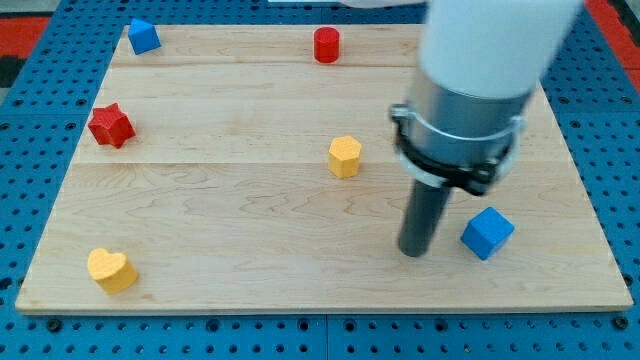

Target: Point at the yellow hexagon

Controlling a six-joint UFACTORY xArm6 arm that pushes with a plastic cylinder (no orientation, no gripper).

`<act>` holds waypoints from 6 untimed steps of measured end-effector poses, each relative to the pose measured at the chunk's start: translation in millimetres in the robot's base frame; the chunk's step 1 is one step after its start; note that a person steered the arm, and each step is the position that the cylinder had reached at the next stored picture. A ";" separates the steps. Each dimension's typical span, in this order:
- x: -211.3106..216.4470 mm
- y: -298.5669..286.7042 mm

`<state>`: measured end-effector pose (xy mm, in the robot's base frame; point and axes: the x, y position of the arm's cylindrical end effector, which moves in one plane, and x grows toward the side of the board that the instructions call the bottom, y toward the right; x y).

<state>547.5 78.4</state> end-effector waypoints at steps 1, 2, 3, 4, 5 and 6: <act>-23.2 18.6; -58.4 39.0; -96.6 39.2; -125.1 29.8; -147.3 6.1; -155.6 -13.2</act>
<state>391.9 65.2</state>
